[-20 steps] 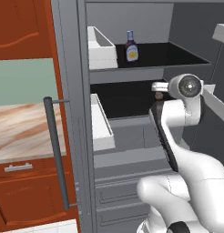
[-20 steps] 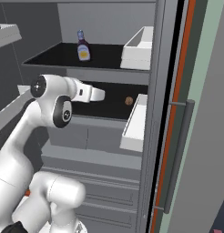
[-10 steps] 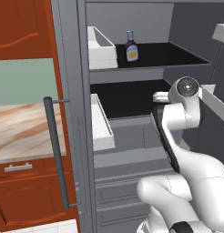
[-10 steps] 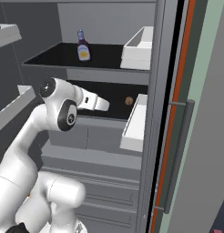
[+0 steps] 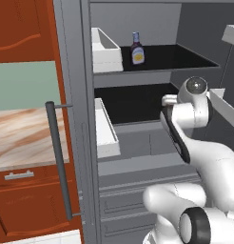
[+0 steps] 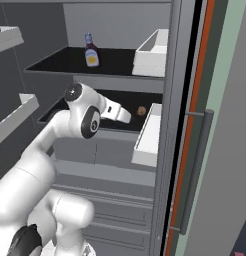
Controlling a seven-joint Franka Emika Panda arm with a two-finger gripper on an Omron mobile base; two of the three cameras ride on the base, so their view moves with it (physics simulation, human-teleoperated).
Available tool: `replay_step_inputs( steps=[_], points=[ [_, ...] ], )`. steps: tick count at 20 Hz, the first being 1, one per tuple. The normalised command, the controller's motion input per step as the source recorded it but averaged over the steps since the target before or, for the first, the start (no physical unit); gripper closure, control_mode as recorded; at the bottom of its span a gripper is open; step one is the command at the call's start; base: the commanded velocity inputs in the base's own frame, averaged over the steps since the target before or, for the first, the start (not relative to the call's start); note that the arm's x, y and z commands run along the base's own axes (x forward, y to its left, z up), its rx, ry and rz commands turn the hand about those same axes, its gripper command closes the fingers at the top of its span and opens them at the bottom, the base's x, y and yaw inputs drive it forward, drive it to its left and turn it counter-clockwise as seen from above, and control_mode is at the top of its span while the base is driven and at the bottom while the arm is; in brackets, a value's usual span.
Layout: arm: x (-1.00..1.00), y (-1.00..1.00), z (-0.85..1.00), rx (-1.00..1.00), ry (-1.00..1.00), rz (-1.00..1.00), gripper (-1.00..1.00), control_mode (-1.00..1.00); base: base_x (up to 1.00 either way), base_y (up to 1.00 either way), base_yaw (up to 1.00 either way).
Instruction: Move the condiment bottle and walnut from the second highest shelf to the top shelf to make space. Then, place the pitcher from the counter on the cleared second highest shelf.
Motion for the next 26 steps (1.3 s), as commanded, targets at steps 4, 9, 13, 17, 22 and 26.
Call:
replay_step_inputs(
  steps=[4,9,13,17,22,26],
  points=[
    [0.56,-0.29,-0.21,0.02,0.07,-0.05,-1.00,-1.00,0.00,0.00,0.00],
    [0.58,-0.14,-0.28,0.02,0.07,-0.05,-1.00,-1.00,0.00,0.00,0.00],
    [0.52,0.00,-0.23,0.03,0.01,0.00,-1.00,-1.00,0.00,0.00,0.00],
    [0.51,0.00,-0.29,0.01,0.00,0.00,-1.00,-1.00,0.00,0.00,0.00],
    [0.41,0.00,-0.34,0.00,0.00,0.00,-1.00,-1.00,0.00,0.00,0.00],
    [0.37,0.00,-0.25,0.00,0.00,0.00,-1.00,-1.00,0.00,0.00,0.00]
  ],
)
